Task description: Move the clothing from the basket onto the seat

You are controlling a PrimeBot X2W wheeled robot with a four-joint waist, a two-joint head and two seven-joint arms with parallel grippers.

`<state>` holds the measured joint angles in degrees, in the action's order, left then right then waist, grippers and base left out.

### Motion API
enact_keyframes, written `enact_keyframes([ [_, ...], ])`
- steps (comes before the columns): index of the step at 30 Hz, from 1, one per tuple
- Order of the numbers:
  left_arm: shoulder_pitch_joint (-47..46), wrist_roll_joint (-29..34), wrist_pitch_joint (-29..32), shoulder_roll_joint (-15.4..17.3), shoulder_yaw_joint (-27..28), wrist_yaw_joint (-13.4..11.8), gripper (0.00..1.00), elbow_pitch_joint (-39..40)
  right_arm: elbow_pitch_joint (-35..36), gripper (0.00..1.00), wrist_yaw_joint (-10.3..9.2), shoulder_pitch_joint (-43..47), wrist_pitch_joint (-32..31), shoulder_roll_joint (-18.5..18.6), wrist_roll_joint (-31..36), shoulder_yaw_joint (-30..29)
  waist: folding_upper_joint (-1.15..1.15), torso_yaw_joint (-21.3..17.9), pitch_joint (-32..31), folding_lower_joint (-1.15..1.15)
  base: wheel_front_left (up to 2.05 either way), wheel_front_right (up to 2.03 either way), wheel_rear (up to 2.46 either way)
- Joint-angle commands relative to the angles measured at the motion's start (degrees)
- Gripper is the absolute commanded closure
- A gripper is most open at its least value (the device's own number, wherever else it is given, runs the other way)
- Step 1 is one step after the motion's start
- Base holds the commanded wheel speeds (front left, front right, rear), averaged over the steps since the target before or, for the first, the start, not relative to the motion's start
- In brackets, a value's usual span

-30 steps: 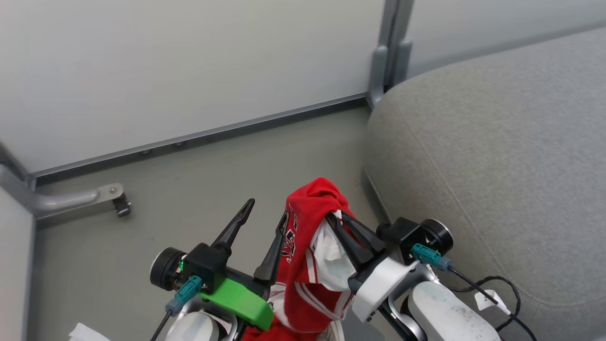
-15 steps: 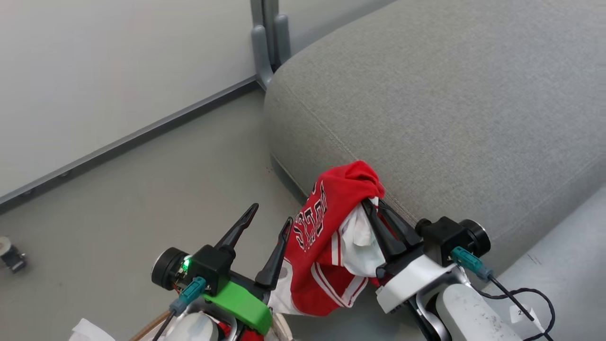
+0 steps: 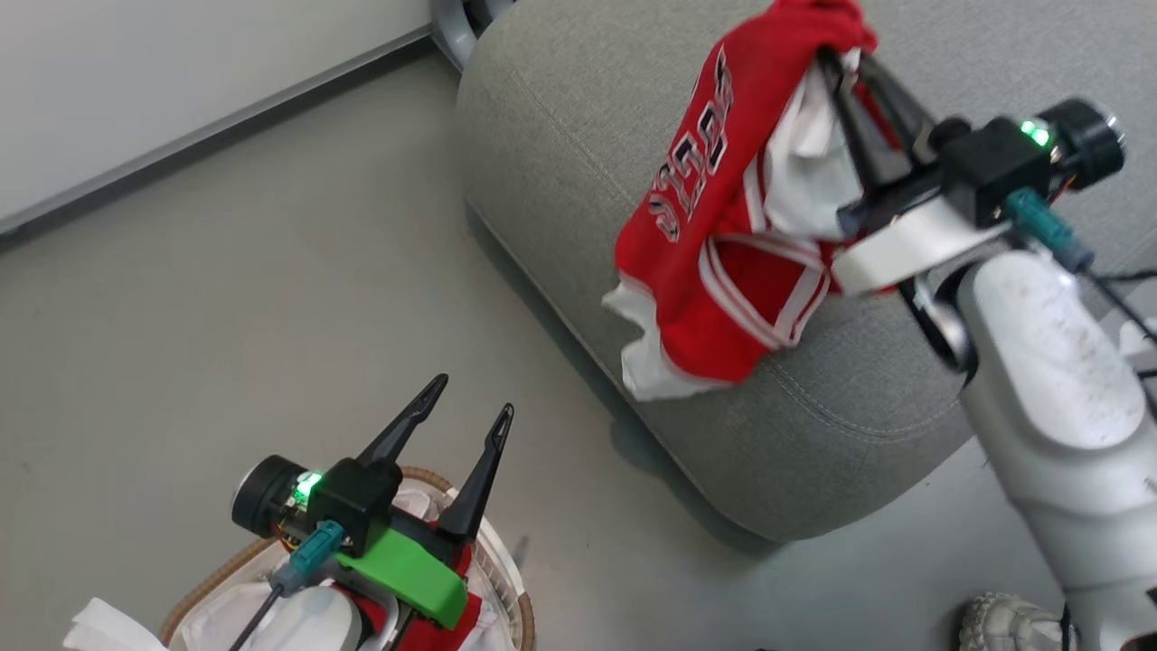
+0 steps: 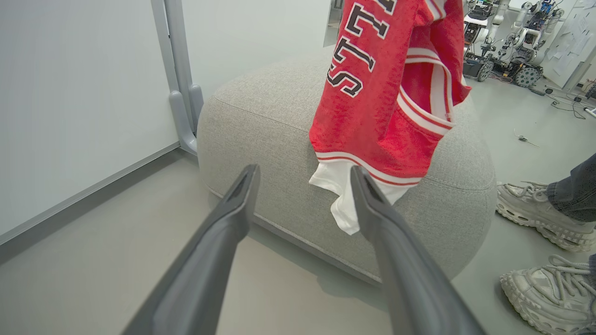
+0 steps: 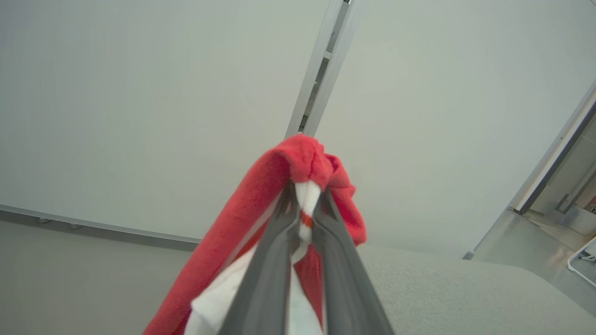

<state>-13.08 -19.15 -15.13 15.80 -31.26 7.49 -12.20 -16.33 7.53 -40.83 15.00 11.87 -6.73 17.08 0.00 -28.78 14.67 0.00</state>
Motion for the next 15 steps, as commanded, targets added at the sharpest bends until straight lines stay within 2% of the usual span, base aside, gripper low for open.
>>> enact_keyframes([
  [1, -1.3, -0.6, 0.0, 1.3, 0.1, 0.0, 0.0, 0.4, -0.8, 1.0, -0.08, -3.3, 0.3, 0.5, 1.0, -0.7, 0.0, 3.4, 4.9, 0.0, 0.0, 0.0, 0.0],
  [9, -3.9, -1.4, 0.0, 5.7, -1.3, 0.0, 0.0, 2.3, -8.8, 1.0, -0.08, -20.9, -1.2, 5.6, 6.9, -7.1, 0.0, 8.7, 12.6, 0.0, 0.0, 0.0, 0.0],
  [15, -6.5, -2.2, 0.0, 7.5, -2.4, 0.0, 0.0, 3.2, -12.9, 1.0, -0.08, -27.7, -4.6, 7.4, 14.9, -18.5, 0.0, 13.3, 17.3, 0.0, 0.0, 0.0, 0.0],
])
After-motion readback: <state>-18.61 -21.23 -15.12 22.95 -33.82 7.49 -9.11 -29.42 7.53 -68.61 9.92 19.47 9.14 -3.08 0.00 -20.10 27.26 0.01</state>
